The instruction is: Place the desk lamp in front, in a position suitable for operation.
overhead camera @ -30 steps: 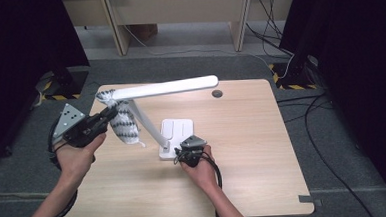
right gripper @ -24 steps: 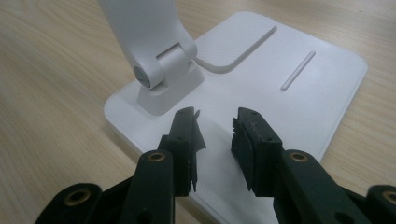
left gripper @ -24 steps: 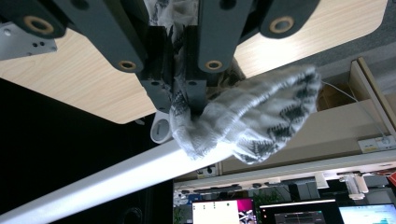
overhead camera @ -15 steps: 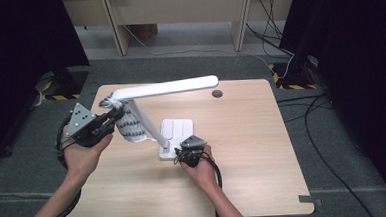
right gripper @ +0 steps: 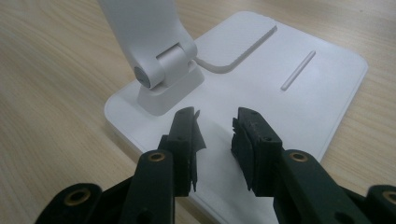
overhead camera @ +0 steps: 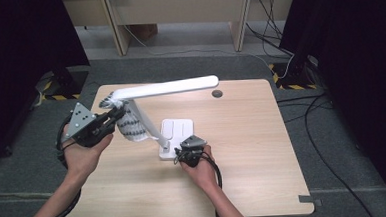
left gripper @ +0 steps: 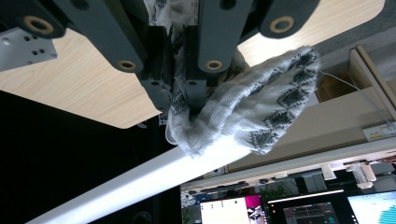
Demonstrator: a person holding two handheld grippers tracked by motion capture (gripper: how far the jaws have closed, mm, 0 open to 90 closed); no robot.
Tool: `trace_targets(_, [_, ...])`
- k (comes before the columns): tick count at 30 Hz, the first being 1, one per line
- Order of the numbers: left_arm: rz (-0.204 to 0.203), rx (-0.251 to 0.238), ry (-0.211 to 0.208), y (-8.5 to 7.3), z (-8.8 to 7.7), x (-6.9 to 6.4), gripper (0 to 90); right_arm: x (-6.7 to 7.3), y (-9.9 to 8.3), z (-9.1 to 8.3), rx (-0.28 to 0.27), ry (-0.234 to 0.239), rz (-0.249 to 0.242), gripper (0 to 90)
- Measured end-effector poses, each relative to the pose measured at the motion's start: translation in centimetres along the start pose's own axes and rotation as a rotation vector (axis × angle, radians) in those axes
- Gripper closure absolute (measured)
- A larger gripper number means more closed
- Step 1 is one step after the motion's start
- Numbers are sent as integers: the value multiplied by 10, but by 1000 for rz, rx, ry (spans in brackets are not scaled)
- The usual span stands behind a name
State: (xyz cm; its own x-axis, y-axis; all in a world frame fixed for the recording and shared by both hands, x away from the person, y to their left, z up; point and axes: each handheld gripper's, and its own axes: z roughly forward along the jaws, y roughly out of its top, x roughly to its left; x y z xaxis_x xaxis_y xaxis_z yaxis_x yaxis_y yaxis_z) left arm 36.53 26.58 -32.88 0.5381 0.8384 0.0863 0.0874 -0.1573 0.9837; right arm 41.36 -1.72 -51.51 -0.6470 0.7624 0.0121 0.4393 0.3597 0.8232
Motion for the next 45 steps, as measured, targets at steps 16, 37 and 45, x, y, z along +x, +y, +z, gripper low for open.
trace_targets(16, [-67,22,-39,-17,9,0,838,0,0,0,0,1,0,686])
trace_targets(37, [-128,70,-68,-52,31,-3,838,0,0,0,2,0,-1,687])
trace_targets(45, [-143,91,-82,-69,41,-4,838,0,0,0,1,0,-1,686])
